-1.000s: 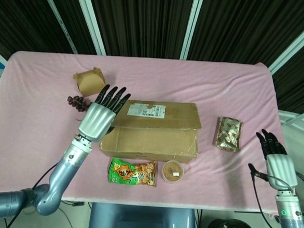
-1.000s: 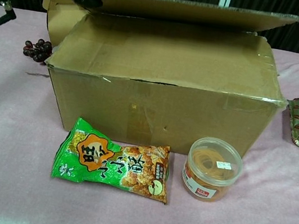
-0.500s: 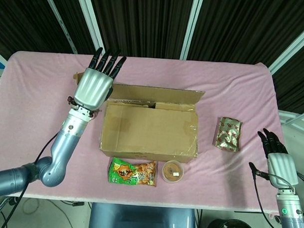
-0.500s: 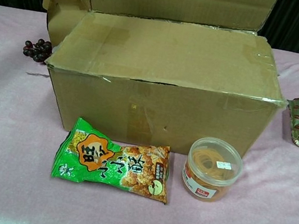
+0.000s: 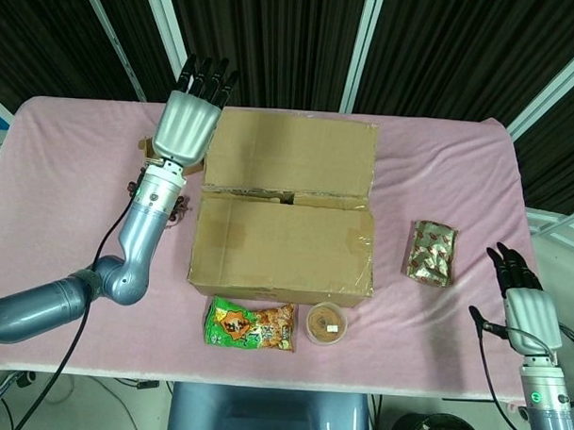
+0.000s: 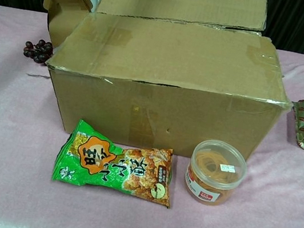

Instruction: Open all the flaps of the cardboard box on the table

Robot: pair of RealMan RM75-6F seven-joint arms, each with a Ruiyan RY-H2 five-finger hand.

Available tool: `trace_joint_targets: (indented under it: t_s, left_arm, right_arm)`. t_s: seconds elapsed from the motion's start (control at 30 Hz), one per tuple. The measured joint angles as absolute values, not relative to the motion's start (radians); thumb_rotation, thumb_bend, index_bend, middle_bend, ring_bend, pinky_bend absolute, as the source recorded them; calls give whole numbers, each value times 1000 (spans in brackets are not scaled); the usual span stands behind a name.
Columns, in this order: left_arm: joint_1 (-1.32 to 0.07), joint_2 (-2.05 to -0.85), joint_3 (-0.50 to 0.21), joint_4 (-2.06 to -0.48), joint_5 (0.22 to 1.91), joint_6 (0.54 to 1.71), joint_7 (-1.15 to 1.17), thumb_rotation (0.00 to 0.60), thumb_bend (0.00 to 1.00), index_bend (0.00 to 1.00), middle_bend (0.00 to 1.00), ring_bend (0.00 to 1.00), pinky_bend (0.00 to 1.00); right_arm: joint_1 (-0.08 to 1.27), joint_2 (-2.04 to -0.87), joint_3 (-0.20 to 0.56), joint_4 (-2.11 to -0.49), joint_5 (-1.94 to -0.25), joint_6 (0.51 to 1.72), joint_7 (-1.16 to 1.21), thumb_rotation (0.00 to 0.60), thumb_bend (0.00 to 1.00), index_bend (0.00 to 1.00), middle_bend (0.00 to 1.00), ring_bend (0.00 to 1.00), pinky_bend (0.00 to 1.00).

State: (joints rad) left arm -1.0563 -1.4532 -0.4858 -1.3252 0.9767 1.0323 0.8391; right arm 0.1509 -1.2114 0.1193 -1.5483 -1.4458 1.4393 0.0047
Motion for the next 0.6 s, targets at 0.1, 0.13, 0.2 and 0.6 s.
trace_joint_targets:
  t_s: [0.1, 0.13, 0.2, 0.6]
  left_arm:
    - [-1030, -1436, -477, -1360, 987, 1056, 802, 600, 263, 0, 0, 0, 0]
    - [-1018, -1427, -473, -1378, 990, 1063, 791, 600, 261, 0, 0, 0, 0]
    - [-983, -1398, -462, -1434, 1000, 1083, 764, 600, 254, 0, 0, 0, 0]
    - [-585, -1125, -269, -1843, 1177, 1336, 516, 600, 202, 0, 0, 0, 0]
  right_arm:
    - [151, -1210, 120, -1551, -1443, 1438, 6, 600, 304, 0, 0, 0, 212]
    - [151, -1210, 120, -1552, -1442, 1438, 6, 600, 304, 0, 0, 0, 212]
    - [151, -1209, 120, -1554, -1442, 1438, 3, 600, 304, 0, 0, 0, 212]
    - [147, -1207, 122, -1570, -1444, 1453, -42, 600, 304, 0, 0, 0, 212]
